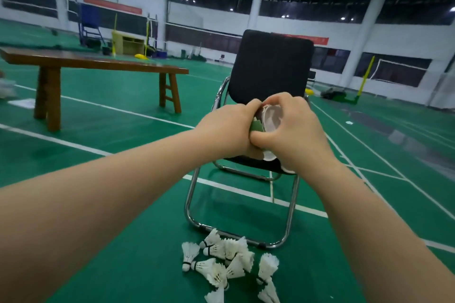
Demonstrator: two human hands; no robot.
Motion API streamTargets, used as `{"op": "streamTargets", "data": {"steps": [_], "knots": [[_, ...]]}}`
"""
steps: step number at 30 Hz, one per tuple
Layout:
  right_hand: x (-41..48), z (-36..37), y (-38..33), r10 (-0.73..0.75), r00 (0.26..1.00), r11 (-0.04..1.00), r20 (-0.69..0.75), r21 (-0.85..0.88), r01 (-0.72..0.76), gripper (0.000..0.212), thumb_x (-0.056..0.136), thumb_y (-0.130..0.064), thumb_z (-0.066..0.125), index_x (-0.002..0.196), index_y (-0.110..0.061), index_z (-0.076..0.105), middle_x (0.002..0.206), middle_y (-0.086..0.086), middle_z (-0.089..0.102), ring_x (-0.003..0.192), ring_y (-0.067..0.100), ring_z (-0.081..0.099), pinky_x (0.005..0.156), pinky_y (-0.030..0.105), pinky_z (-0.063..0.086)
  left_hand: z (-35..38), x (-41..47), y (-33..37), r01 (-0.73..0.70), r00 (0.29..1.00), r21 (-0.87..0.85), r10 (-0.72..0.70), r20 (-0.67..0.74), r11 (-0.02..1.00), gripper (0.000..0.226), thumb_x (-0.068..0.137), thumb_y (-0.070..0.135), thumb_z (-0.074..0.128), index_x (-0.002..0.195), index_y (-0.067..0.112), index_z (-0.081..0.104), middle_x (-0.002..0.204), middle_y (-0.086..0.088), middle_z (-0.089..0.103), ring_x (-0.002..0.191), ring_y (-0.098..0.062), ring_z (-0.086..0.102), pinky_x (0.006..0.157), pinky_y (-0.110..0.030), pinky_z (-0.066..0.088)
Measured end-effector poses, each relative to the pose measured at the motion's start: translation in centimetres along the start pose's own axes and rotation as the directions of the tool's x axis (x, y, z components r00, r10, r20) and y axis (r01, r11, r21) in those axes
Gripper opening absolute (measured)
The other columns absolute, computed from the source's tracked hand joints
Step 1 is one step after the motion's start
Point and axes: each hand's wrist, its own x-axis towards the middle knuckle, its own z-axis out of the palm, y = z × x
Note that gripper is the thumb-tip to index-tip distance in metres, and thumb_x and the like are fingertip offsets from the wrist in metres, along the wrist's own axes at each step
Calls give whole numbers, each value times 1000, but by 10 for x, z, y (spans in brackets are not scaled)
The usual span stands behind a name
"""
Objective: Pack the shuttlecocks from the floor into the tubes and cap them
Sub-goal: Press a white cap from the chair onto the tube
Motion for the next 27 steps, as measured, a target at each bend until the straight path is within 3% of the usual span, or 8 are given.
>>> {"op": "streamTargets", "data": {"steps": [5,8,11,14,16,19,22,27], "knots": [[2,3,35,-1,981,1000,-195,-1,1,51,67,-27,74,112,-22,49,108,-1,42,95,19,45,76,27,40,22,36,12,-99,989,50,104,-106,994,68,73,42,74,129,29,38,114,5,56,94,-18,57,72,-37,53],[9,12,60,-6,961,998,-278,-60,-12,49,68,-27,74,110,-21,50,105,-3,38,94,17,40,76,26,35,47,57,9,-174,966,19,174,-193,985,64,77,38,69,133,29,39,123,7,55,106,-16,55,80,-36,53],[15,28,87,-11,943,994,-334,-108,-26,48,66,-26,75,108,-18,53,108,1,43,94,19,40,80,31,41,77,79,5,-231,939,27,231,-253,972,60,81,32,65,136,26,41,134,10,51,117,-13,50,81,-29,47],[26,42,114,-45,920,986,-390,-165,-22,47,63,-26,76,104,-17,54,107,6,47,96,27,47,78,39,48,104,102,-1,-293,895,41,289,-339,955,58,75,25,73,128,18,52,126,3,59,110,-20,59,74,-33,52],[35,48,132,-76,902,980,-424,-200,-12,48,62,-26,78,102,-18,54,106,7,49,94,30,49,75,38,49,122,120,-6,-327,860,52,320,-399,944,59,70,22,76,125,16,54,120,-2,63,102,-25,64,69,-35,56],[47,58,155,-93,876,977,-474,-214,-12,49,61,-26,81,101,-18,55,105,9,51,93,32,51,70,29,43,141,146,-11,-386,836,28,363,-412,922,58,73,28,65,126,25,42,123,-3,61,107,-25,60,74,-39,57],[55,73,178,-80,862,976,-501,-217,-35,52,61,-29,81,103,-20,53,106,8,51,93,30,52,71,23,35,163,167,-22,-415,835,11,385,-394,910,57,74,26,64,128,24,45,125,-3,60,110,-24,58,76,-43,57],[62,103,212,-55,839,977,-541,-201,-66,56,62,-31,79,108,-21,48,108,12,52,96,32,51,71,25,38,201,191,-37,-447,830,5,417,-371,895,53,77,28,59,129,18,50,127,-5,60,112,-23,57,89,-35,51]]}}
